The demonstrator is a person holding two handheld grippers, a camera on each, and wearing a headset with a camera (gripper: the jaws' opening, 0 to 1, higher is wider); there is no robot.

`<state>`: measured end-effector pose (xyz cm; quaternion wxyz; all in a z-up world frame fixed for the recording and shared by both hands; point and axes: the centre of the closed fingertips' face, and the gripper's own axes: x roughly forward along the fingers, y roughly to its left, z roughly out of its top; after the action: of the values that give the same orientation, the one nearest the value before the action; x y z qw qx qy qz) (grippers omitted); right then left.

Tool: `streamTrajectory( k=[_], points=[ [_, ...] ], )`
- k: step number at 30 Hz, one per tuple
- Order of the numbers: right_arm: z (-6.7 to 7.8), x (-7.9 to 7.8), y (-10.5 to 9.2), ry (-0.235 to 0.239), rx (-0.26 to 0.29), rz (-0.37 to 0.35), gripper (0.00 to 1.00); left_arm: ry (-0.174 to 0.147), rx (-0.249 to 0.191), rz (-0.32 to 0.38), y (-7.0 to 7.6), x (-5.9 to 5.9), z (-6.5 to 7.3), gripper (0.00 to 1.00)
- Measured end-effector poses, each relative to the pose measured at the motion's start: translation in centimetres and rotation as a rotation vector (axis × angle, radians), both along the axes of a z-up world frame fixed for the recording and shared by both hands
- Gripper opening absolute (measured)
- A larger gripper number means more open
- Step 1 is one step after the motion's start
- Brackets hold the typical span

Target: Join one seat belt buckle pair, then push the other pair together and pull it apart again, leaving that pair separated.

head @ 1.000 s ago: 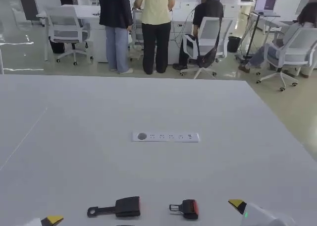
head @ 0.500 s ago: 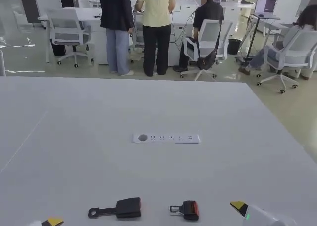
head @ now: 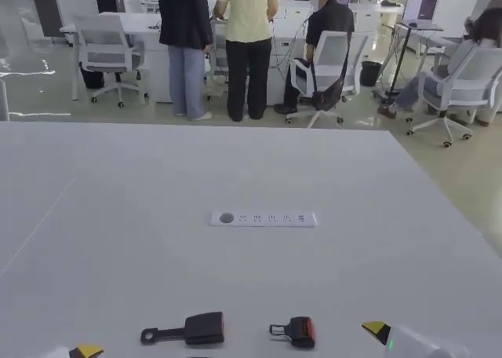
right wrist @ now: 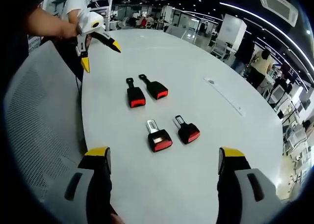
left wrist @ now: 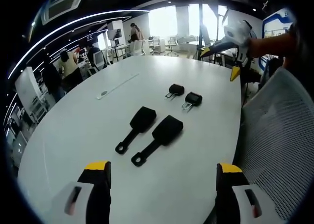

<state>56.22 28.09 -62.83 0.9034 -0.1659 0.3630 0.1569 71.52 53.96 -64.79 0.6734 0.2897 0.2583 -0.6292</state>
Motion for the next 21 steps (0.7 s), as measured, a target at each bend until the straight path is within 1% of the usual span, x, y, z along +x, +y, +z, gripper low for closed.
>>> streamTrajectory(
  k=[3, 7, 10, 13, 15, 18, 19, 21],
  points=[
    [0.0, 0.1, 0.1, -0.001, 0.001, 0.003, 0.89, -0.004, 0.003, -0.004, -0.1, 0.1, 0.0, 0.90],
    [-0.2, 0.2, 0.2, 0.008, -0.003, 0.012, 0.88, -0.006, 0.006, -0.019, -0.4, 0.0, 0.0, 0.88],
    [-0.5, 0.1, 0.5, 0.029, -0.008, 0.030, 0.83, -0.010, 0.008, -0.034, -0.8, 0.0, 0.0, 0.87],
    [-0.7, 0.2, 0.8, 0.032, -0.003, 0.042, 0.81, -0.009, 0.007, -0.047, -1.1, -0.1, -0.1, 0.85],
    [-0.9, 0.2, 1.0, 0.046, -0.002, 0.059, 0.78, 0.012, 0.000, -0.048, -1.5, -0.3, -0.2, 0.83],
    [-1.3, 0.4, 1.1, 0.058, 0.003, 0.072, 0.73, 0.022, 0.009, -0.066, -1.8, -0.4, -0.7, 0.80],
    [-1.4, 0.3, 1.2, 0.070, 0.016, 0.076, 0.70, 0.029, 0.012, -0.072, -1.9, -0.5, -0.9, 0.78],
    [-1.6, 0.4, 1.5, 0.080, 0.022, 0.088, 0.62, 0.044, 0.020, -0.088, -2.0, -0.7, -1.3, 0.74]
  ],
)
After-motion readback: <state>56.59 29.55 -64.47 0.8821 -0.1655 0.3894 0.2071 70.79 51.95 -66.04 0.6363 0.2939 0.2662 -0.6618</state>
